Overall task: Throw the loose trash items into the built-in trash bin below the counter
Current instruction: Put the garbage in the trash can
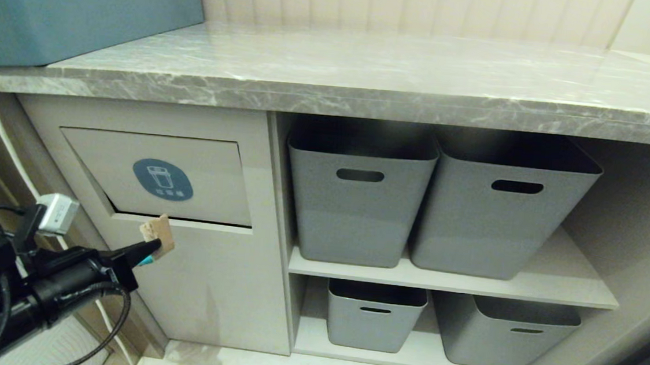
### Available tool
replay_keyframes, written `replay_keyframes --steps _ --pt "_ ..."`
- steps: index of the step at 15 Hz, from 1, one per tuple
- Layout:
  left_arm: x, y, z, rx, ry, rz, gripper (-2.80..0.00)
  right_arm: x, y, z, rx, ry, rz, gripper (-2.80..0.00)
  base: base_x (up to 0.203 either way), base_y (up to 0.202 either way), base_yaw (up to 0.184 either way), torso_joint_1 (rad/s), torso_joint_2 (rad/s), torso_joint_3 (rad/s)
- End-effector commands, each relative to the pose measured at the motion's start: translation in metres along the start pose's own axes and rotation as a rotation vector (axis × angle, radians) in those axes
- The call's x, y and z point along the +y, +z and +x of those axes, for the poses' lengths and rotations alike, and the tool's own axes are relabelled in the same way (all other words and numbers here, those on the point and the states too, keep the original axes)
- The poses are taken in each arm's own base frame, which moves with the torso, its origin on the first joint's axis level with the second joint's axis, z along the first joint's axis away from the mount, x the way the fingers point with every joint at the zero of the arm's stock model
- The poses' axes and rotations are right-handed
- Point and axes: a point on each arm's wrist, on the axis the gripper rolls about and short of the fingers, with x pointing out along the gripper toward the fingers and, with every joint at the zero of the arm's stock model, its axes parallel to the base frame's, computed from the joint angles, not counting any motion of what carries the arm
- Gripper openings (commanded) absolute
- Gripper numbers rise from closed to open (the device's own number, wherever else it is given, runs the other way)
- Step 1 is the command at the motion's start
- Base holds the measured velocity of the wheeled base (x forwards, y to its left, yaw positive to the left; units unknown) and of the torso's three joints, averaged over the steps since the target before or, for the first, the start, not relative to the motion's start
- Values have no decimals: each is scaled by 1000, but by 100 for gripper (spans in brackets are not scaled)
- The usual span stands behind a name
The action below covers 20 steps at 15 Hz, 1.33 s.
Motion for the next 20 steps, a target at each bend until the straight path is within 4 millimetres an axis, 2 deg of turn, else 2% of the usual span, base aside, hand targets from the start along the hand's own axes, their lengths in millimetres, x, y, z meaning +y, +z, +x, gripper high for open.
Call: replay_keyframes --steps 1,5,12,16,20 --pt "8 -10 13 25 8 -19 -280 0 0 0 1 0 0 -280 0 0 0 0 0 0" --pt "22 -7 54 -72 -20 15 -280 0 0 0 1 0 0 -280 0 0 0 0 0 0" --pt "43 2 110 -161 -30 48 -280 0 0 0 1 0 0 -280 0 0 0 0 0 0" --pt "55 0 141 -196 -38 57 -280 0 0 0 1 0 0 -280 0 0 0 0 0 0" --pt "57 -2 153 -207 -45 59 -280 0 0 0 1 0 0 -280 0 0 0 0 0 0"
